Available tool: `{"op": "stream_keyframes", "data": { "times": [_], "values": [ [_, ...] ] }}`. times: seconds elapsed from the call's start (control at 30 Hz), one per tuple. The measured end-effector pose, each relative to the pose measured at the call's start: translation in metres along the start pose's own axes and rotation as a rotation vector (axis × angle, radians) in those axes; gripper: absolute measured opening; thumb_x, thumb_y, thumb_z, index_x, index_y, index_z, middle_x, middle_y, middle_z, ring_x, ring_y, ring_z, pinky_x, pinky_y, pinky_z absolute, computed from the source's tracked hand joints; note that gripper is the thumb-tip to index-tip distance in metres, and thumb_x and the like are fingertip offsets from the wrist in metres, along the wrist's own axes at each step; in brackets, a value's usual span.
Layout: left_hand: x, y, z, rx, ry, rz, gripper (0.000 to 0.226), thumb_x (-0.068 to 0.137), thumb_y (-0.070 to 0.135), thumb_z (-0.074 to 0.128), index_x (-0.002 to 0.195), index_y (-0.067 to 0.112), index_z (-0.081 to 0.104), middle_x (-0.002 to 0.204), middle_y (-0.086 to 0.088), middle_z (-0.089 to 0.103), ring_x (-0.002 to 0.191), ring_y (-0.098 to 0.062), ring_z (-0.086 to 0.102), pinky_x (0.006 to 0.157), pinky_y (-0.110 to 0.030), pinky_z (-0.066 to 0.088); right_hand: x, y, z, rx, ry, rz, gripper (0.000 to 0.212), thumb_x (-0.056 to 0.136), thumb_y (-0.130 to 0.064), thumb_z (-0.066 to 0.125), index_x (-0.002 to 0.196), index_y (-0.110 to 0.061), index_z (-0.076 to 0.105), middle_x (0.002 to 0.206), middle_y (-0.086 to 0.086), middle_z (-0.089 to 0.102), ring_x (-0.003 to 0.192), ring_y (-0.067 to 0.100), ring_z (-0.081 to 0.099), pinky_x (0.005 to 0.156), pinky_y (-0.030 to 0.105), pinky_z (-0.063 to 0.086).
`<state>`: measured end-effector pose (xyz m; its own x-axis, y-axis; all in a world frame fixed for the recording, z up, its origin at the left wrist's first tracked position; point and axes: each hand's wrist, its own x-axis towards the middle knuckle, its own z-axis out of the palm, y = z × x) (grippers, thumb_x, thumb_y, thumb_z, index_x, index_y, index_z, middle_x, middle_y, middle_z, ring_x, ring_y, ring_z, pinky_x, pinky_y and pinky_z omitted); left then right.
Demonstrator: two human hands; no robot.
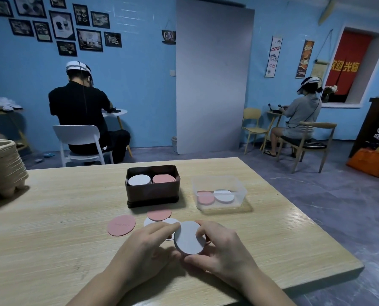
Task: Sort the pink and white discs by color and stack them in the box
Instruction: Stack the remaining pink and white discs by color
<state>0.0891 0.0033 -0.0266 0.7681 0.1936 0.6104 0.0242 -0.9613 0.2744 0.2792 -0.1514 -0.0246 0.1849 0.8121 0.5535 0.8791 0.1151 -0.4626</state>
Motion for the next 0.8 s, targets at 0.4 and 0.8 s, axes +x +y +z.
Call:
{"op": "stream_keyframes", "data": {
  "times": [0.4,0.8],
  "values": [
    [0.001,0.000,0.001,0.088,-0.053,-0.018,0.051,0.075,0.028,0.053,0.126,0.024,0.059,0.105,0.011,0.069,0.081,-0.008,0.061,0.059,-0.019,0.047,0.002,0.004,0.003,-0.030,-0.072,-0.031,0.048,0.070,-0.056,0.082,0.094,-0.027,0.053,0.135,0.000,0.063,0.134,-0.003,0.045,0.096,0.015,0.041],
    [0.013,0.000,0.007,0.109,-0.062,0.042,0.046,0.077,0.032,0.057,0.122,0.025,0.061,0.103,0.012,0.069,0.083,-0.008,0.060,0.058,-0.022,0.049,0.007,0.009,-0.014,-0.004,-0.098,-0.028,0.049,0.070,-0.055,0.082,0.095,-0.023,0.055,0.107,-0.008,0.065,0.091,0.012,0.058,0.073,0.037,0.051]
  ]
}}
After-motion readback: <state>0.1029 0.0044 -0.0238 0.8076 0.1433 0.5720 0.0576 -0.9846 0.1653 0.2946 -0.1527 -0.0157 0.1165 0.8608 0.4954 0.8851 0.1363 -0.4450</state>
